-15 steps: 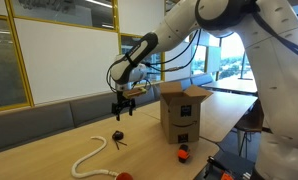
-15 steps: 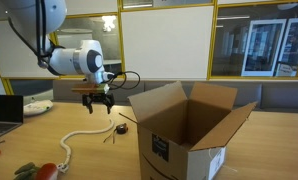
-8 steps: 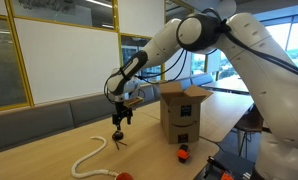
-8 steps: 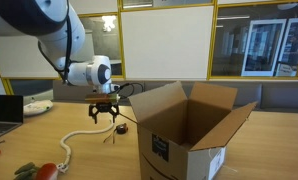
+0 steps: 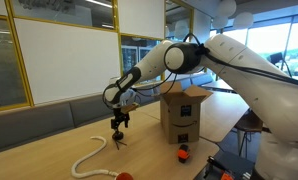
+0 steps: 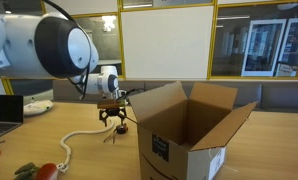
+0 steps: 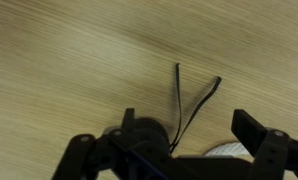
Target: Move the box to the right, place the objects on the table inside the box
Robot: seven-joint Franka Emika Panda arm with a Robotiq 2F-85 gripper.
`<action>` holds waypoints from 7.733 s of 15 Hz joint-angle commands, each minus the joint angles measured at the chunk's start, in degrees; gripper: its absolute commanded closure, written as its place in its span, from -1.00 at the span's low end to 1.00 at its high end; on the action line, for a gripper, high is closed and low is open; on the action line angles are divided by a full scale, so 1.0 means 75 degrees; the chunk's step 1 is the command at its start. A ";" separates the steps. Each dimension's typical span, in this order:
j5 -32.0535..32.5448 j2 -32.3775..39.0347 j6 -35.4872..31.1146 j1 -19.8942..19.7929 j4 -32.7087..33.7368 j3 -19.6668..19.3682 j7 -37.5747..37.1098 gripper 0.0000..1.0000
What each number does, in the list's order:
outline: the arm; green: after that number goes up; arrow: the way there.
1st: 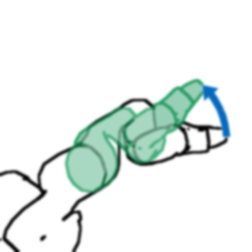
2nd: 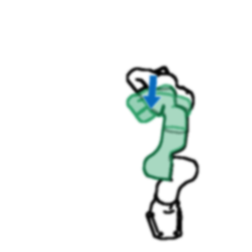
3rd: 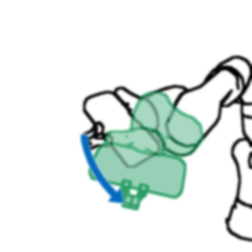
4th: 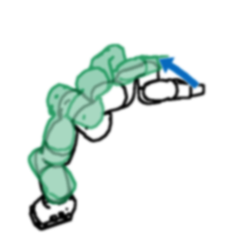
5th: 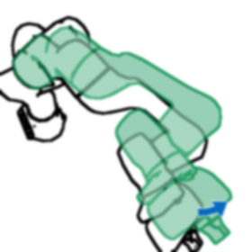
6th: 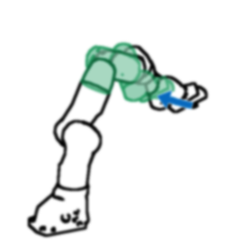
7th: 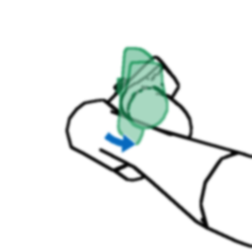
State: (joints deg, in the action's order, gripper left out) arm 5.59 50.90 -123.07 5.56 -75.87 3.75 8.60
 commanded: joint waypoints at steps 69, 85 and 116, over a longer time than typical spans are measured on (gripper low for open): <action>0.1868 -0.6669 0.0804 0.0495 -0.3590 -0.1777 -0.6377 -0.11; 0.2378 -0.8808 -0.0878 -0.1957 -0.7087 -0.1135 -0.6725 -0.11; 0.4434 -0.8364 -0.2562 -0.1614 -0.7757 -0.1079 -0.9532 -1.00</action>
State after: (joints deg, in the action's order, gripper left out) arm 32.84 -4.25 -144.13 -6.67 -129.05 -7.53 -55.65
